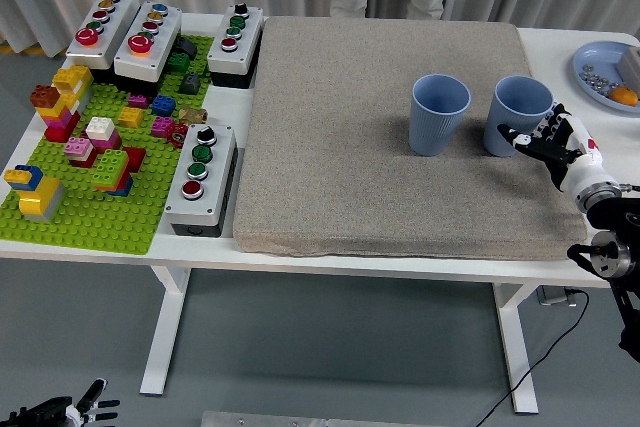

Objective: Pick cup pour cup place

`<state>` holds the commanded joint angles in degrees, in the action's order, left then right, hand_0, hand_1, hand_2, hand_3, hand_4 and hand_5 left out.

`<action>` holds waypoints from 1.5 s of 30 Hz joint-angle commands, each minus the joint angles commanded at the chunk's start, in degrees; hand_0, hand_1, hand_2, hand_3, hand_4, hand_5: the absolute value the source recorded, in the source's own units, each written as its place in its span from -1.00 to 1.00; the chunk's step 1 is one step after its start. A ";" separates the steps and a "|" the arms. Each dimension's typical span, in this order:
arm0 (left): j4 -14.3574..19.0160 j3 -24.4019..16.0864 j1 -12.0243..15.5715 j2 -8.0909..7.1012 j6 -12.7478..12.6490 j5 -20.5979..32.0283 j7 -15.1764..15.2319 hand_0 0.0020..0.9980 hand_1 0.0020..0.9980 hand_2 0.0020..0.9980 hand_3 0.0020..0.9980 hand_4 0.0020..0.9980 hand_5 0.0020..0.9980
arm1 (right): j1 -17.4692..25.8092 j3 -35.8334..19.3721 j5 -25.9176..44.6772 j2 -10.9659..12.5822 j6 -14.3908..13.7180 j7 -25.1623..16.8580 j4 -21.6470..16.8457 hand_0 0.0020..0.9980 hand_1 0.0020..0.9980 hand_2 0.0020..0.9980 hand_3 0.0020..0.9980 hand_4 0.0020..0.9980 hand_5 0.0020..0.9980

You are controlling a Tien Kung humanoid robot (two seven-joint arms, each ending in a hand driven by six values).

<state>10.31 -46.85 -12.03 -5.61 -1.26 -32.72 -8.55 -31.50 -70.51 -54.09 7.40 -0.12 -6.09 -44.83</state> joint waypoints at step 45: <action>0.00 -1.01 -0.14 -0.34 -0.11 -0.63 -0.05 0.44 0.41 0.49 0.28 0.02 0.94 | -0.62 3.14 -2.66 0.79 -3.36 -0.80 -3.29 0.59 0.38 0.19 0.41 0.60 -0.65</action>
<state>10.31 -47.86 -12.17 -5.94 -1.37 -33.35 -8.60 -32.12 -67.37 -56.75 8.19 -3.48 -6.89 -48.12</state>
